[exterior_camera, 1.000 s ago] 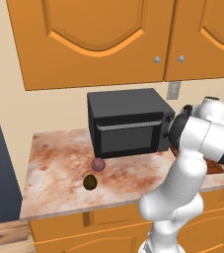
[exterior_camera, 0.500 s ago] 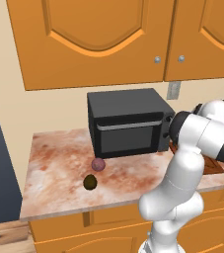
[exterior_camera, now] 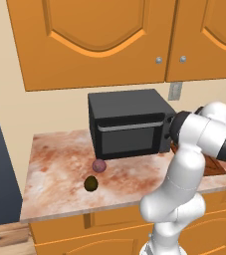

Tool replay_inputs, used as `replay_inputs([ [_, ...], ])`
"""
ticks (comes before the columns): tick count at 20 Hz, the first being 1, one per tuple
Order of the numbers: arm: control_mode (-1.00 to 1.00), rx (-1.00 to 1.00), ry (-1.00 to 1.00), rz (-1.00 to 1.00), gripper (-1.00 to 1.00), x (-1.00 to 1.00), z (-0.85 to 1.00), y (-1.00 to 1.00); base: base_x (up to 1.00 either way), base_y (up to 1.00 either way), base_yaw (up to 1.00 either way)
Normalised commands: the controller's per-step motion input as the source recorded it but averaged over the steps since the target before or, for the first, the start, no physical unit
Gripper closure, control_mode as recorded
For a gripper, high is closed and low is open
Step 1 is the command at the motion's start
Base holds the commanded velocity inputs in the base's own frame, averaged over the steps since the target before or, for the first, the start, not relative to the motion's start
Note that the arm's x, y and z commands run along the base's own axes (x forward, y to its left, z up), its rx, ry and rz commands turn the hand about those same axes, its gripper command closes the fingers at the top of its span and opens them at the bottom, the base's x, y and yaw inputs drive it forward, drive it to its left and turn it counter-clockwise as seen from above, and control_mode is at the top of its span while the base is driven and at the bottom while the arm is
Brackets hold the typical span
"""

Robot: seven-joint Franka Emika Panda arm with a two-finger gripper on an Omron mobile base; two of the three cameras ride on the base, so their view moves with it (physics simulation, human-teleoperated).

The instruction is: Place the avocado, onion, tomato, and bell pepper on the cutting board.

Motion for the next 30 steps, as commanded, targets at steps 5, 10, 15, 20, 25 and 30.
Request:
replay_inputs([
  [5, -1.0, 0.0, 0.0, 0.01, 1.0, 0.17, -0.13, 0.08, 0.0, 0.0, 0.0],
  [10, -1.0, 0.0, 0.0, 0.0, 1.0, 0.05, -0.2, 0.02, 0.0, 0.0, 0.0],
  [15, -1.0, 0.0, 0.0, 0.0, -1.0, 0.07, -0.07, 0.0, 0.0, 0.0, 0.0],
  [20, -1.0, 0.01, -0.02, 0.0, -1.0, 0.0, 0.0, 0.0, 0.0, 0.0, 0.0],
  [25, -1.0, 0.0, 0.0, 0.0, -1.0, 0.0, 0.16, 0.0, 0.0, 0.0, 0.0],
  [30, -1.0, -0.02, 0.0, 0.0, -1.0, -0.03, 0.42, 0.0, 0.0, 0.0, 0.0],
])
